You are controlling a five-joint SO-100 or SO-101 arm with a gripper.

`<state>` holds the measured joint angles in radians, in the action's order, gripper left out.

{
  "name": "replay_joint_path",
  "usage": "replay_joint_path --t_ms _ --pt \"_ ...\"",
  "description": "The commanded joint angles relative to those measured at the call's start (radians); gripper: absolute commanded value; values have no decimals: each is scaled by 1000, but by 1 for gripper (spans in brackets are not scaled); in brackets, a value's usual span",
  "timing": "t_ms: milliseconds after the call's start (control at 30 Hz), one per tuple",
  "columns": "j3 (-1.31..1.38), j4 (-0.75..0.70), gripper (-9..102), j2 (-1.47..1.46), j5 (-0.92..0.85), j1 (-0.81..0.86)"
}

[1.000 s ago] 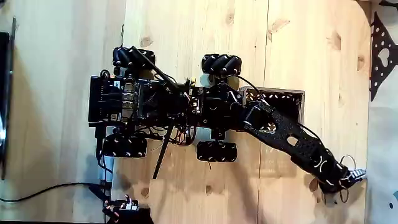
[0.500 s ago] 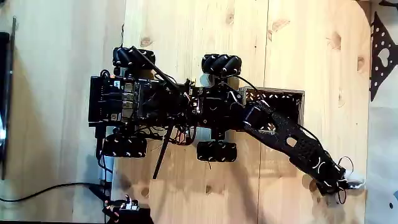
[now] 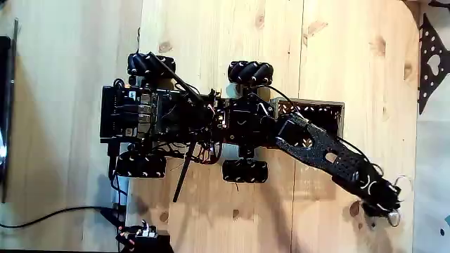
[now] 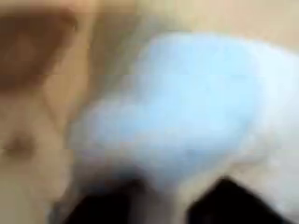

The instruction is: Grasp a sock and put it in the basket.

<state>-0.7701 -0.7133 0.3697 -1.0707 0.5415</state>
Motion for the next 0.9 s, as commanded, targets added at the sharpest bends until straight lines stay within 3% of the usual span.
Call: replay_joint_path --t_ms 0,400,733,867 --pt "29 -49 0 143 58 -29" --pt "31 -204 1 486 377 -91" --pt "31 -440 5 782 781 -75" --pt "31 -532 1 865 842 -64"
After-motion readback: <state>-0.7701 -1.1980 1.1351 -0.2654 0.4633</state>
